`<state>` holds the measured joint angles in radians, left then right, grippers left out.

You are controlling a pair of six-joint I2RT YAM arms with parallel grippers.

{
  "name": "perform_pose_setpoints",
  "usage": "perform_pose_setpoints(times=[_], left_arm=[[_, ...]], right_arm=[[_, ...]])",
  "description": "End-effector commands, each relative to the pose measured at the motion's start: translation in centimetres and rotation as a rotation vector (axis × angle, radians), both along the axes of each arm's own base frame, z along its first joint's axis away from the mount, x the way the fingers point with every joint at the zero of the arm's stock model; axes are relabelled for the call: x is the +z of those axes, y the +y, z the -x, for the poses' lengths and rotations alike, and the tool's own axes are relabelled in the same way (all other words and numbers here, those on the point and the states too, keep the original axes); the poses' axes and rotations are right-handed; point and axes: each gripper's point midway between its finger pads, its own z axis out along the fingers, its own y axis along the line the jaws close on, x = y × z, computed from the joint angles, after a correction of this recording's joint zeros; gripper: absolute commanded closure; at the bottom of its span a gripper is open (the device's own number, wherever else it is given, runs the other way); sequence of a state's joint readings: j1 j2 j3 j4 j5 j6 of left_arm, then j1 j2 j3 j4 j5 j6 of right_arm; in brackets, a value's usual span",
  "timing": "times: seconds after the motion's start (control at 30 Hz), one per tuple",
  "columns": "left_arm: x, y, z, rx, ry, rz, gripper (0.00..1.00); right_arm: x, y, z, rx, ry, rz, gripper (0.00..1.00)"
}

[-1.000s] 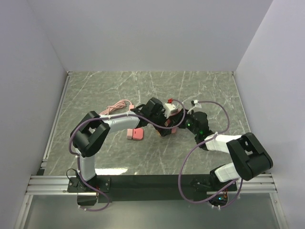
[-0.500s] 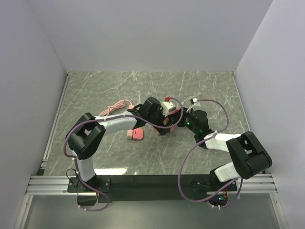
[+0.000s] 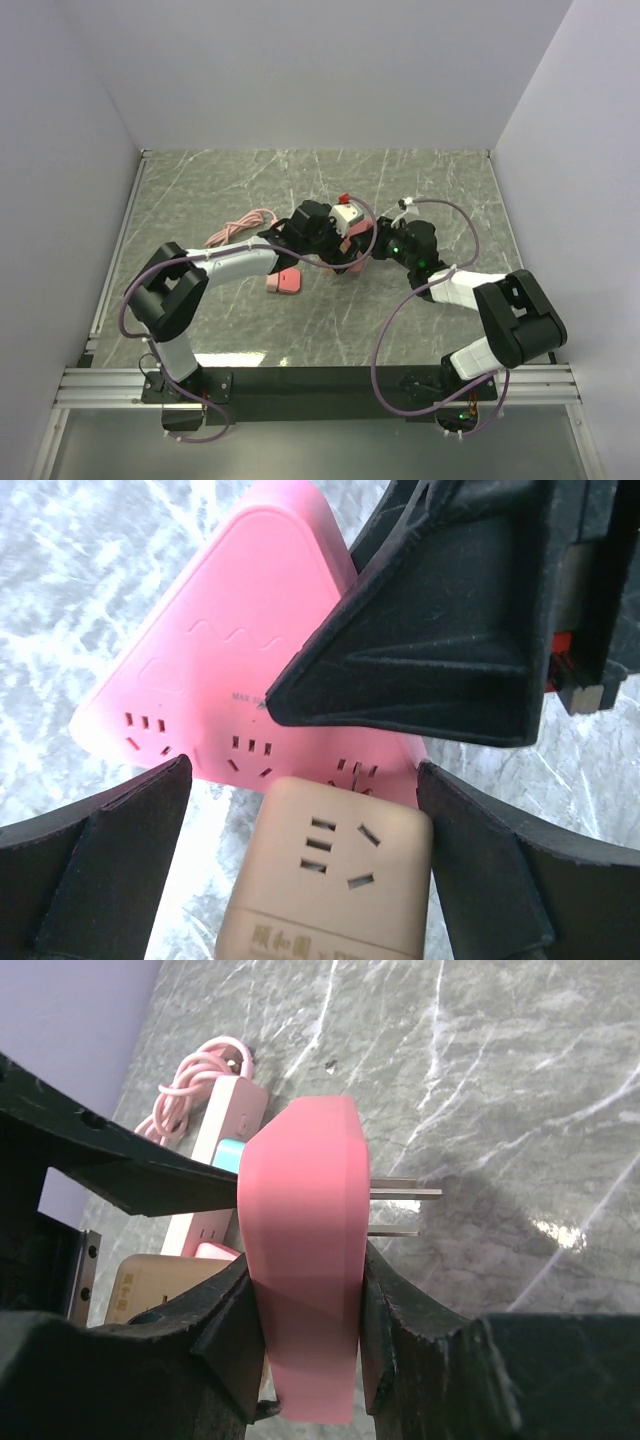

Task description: Insert the plug

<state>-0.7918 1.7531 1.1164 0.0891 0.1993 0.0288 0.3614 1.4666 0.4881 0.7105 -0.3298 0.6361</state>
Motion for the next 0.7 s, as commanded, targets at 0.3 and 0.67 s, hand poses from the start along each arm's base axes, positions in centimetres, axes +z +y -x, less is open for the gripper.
perform_pose_setpoints(times=[0.3, 0.67], left_arm=[[4.8, 0.6, -0.9, 0.051, -0.108, 0.116, 0.0], [5.7, 1.6, -1.0, 0.078, -0.143, 0.138, 0.0]], right_arm=[[1.8, 0.1, -2.5, -0.01, -0.054, 0.0, 1.0], [1.5, 0.3, -2.8, 0.019, -0.041, -0.035, 1.0]])
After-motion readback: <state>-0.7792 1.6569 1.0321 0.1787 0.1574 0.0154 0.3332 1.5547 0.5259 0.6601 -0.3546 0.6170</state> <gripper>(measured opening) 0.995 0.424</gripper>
